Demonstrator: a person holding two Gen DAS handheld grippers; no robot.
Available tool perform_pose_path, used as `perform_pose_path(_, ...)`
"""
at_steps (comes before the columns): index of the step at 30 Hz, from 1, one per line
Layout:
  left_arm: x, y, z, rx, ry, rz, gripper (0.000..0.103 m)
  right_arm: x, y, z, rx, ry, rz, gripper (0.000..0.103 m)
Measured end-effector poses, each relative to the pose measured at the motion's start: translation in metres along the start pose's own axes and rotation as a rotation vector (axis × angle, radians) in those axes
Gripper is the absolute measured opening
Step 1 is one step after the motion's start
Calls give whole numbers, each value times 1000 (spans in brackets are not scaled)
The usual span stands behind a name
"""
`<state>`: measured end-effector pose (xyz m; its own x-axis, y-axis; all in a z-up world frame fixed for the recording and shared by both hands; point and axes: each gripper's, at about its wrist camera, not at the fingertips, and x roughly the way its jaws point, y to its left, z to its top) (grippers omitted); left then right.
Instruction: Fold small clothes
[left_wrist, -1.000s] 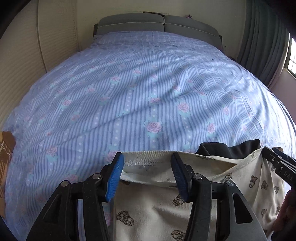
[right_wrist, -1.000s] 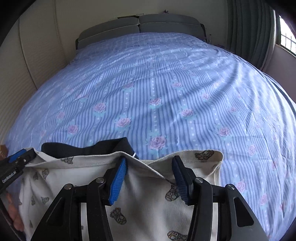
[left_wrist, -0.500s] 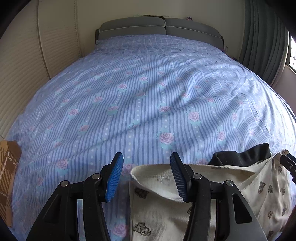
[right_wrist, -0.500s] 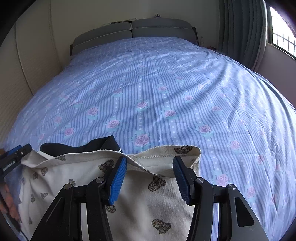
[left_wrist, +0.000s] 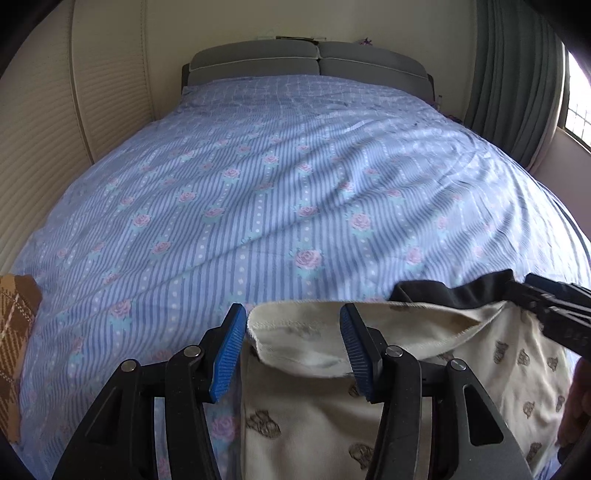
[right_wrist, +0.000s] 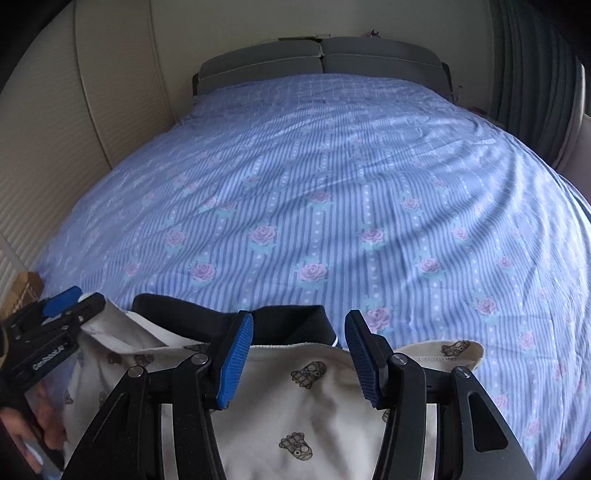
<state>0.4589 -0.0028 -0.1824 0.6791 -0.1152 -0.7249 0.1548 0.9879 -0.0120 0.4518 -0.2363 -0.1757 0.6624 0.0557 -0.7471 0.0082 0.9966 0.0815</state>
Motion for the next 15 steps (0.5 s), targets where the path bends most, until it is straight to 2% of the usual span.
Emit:
perform_pose_path(9, -14, -10, -14, 13, 4, -41, 52, -4, 3, -42, -38, 132, 9, 53)
perform_pose_path(11, -12, -10, -14, 9, 8, -39, 52, -10, 1, -45, -35, 110, 3, 53)
perform_pose_path(15, -12, -7, -14, -18, 11, -50, 52, -20, 0, -29, -15, 45, -2, 53)
